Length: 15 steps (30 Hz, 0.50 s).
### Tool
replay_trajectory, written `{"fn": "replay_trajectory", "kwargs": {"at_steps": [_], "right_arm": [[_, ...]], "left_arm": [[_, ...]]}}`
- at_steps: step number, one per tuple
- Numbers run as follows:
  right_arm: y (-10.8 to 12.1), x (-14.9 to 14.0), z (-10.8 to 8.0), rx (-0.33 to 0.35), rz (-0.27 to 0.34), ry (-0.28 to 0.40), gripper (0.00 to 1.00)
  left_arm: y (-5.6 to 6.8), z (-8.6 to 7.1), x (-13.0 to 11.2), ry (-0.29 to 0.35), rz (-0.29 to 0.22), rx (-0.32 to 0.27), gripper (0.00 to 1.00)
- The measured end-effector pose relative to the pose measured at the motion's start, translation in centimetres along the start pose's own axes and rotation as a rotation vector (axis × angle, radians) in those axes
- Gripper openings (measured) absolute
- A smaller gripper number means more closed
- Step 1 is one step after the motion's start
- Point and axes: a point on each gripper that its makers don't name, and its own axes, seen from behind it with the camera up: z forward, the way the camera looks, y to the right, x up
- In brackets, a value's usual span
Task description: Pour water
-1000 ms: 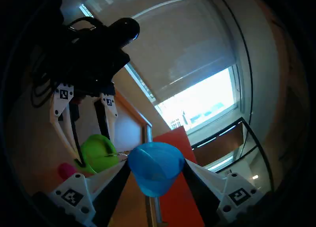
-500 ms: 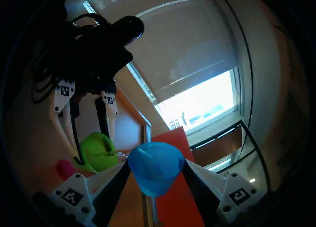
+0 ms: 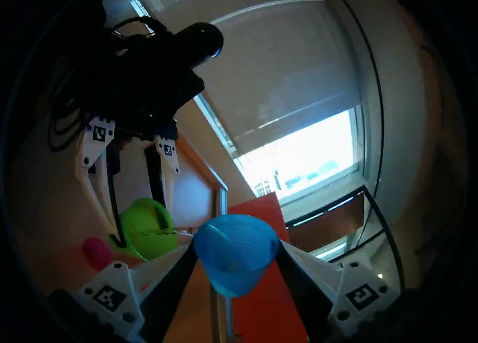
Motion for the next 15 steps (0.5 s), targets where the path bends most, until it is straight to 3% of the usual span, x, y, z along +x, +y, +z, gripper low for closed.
{"fn": "replay_trajectory", "kwargs": {"at_steps": [15], "right_arm": [[0.18,0.26,0.23,-0.009,-0.039,0.001,0.93]], "left_arm": [[0.03,-0.06,-0.08,0.002,0.001,0.001,0.87]]}}
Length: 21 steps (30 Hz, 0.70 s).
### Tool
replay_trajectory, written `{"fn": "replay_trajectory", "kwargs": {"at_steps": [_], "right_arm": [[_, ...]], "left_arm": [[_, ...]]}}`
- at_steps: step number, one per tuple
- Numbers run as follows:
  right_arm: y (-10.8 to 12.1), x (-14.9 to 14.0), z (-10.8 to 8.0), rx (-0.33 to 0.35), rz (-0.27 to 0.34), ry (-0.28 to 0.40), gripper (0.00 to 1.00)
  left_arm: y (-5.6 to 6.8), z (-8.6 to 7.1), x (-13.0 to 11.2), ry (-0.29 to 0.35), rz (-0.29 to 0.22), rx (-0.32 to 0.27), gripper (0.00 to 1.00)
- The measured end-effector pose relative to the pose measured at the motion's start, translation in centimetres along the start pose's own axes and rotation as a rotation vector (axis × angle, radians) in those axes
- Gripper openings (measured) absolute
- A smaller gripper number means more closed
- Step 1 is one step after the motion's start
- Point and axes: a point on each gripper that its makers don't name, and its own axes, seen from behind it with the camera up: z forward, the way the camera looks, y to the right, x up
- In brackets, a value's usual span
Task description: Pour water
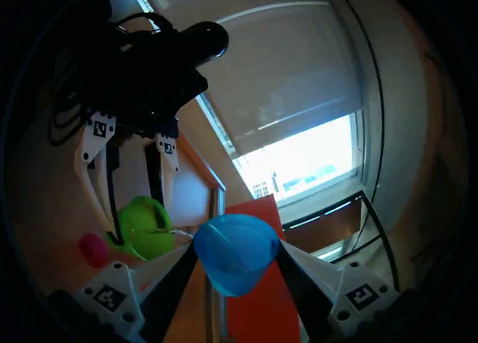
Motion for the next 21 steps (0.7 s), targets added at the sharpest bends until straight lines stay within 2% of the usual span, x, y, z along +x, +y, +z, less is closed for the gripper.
{"fn": "replay_trajectory", "kwargs": {"at_steps": [21], "right_arm": [[0.27,-0.34,0.05,-0.002,-0.058,-0.012,0.93]], "left_arm": [[0.41,0.0,0.01,0.0,0.011,-0.004,0.87]]}}
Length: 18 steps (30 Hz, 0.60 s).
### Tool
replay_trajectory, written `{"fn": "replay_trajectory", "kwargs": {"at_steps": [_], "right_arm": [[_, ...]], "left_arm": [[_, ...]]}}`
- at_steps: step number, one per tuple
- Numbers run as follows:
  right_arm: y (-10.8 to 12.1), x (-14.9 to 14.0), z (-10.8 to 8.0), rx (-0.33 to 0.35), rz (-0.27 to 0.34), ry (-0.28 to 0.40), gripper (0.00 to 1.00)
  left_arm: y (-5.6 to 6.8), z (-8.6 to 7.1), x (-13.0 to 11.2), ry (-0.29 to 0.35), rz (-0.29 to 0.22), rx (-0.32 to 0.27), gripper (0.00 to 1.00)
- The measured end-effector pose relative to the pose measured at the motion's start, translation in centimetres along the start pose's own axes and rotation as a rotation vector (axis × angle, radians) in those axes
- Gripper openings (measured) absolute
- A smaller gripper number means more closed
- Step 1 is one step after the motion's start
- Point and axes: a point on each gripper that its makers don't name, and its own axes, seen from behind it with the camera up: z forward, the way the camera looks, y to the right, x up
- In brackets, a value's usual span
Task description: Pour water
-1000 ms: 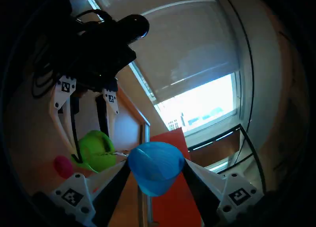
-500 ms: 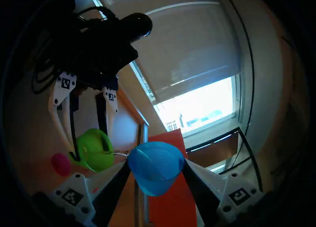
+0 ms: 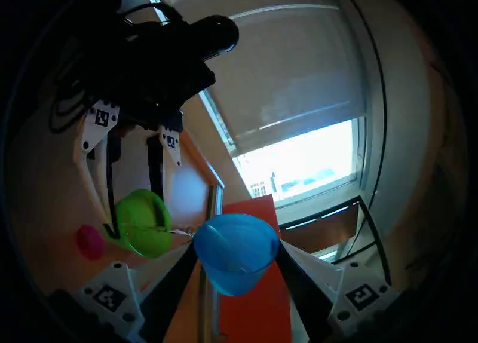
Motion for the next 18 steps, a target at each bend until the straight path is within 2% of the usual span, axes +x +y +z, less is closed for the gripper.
{"fn": "replay_trajectory", "kwargs": {"at_steps": [18], "right_arm": [[0.38,0.53,-0.06,-0.011,-0.038,0.003,0.93]], "left_arm": [[0.02,-0.13,0.19,0.002,0.001,0.002,0.87]]}}
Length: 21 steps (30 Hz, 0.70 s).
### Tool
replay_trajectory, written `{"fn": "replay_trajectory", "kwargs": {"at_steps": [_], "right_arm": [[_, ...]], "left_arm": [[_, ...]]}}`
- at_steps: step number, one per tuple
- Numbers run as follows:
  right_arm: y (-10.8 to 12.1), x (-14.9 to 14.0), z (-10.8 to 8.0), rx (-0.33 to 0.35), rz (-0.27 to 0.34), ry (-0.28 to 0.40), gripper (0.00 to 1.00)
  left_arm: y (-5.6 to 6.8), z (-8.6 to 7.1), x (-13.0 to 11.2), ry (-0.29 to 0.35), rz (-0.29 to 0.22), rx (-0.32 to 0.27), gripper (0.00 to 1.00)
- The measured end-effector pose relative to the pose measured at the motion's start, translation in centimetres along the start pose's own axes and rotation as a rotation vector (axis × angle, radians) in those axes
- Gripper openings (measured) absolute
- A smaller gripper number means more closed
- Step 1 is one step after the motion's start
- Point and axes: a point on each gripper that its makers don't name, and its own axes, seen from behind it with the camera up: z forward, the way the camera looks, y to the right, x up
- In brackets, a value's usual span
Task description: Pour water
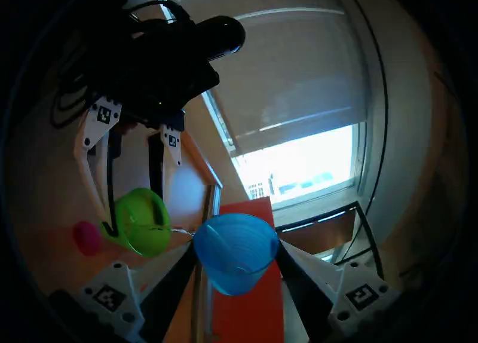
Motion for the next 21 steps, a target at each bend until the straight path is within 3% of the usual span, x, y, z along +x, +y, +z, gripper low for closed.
{"fn": "replay_trajectory", "kwargs": {"at_steps": [21], "right_arm": [[0.21,0.64,-0.01,-0.012,-0.053,0.01,0.92]], "left_arm": [[-0.04,-0.18,0.03,0.0,0.001,0.003,0.87]]}}
